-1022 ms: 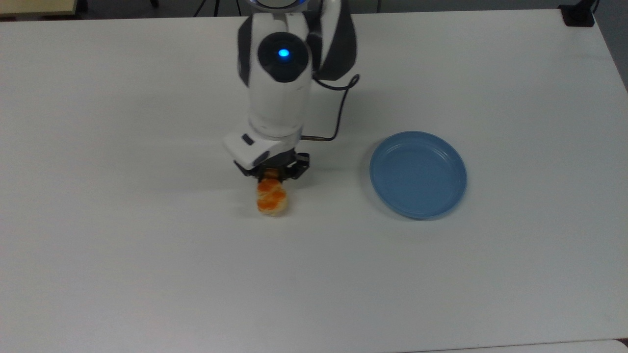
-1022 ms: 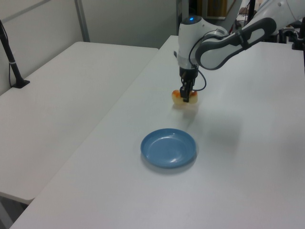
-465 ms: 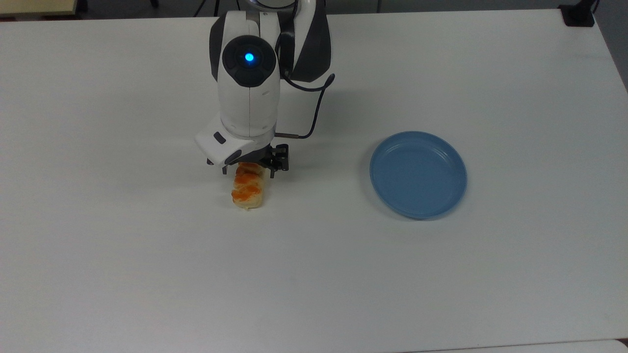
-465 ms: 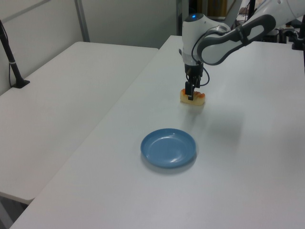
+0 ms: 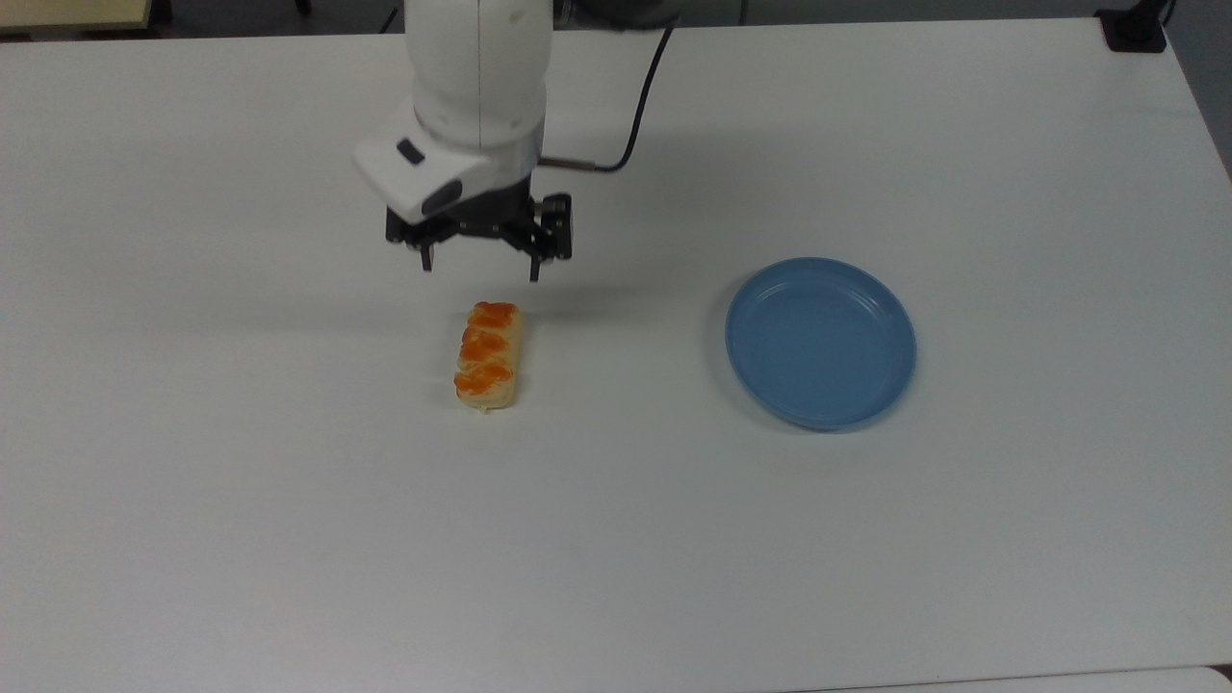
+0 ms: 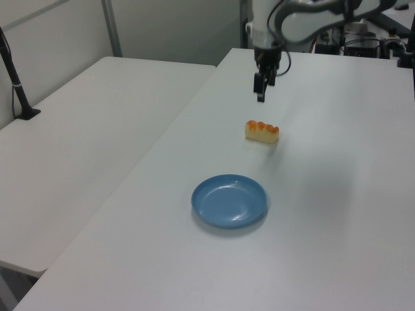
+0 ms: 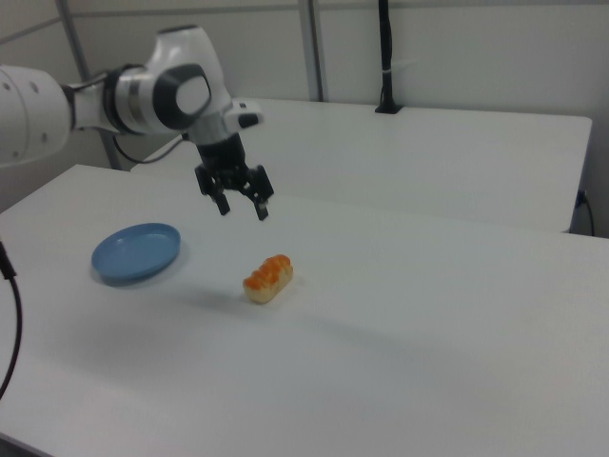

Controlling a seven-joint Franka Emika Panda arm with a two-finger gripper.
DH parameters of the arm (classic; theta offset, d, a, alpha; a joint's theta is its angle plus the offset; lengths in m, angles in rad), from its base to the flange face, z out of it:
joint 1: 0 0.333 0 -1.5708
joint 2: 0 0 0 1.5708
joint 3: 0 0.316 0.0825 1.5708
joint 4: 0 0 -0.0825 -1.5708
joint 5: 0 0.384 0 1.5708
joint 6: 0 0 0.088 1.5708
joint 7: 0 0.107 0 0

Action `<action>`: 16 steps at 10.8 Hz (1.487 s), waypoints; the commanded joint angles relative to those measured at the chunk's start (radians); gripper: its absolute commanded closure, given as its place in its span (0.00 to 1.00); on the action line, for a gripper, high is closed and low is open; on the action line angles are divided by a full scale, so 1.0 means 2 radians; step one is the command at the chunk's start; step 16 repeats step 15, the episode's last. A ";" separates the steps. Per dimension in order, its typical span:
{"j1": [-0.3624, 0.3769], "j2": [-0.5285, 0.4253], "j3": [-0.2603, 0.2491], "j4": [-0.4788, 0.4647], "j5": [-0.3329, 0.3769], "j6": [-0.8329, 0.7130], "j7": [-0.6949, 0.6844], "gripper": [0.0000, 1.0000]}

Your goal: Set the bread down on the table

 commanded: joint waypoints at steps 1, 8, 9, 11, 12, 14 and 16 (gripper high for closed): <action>0.004 -0.074 -0.001 -0.015 0.005 -0.059 0.001 0.00; -0.010 -0.148 -0.006 -0.024 0.023 -0.139 -0.006 0.00; -0.012 -0.148 -0.007 -0.023 0.023 -0.139 -0.006 0.00; -0.016 -0.151 -0.007 -0.023 0.023 -0.140 -0.007 0.00; -0.016 -0.154 -0.007 -0.024 0.023 -0.142 -0.007 0.00; -0.016 -0.154 -0.007 -0.024 0.023 -0.150 -0.007 0.00; -0.016 -0.154 -0.007 -0.023 0.023 -0.150 -0.007 0.00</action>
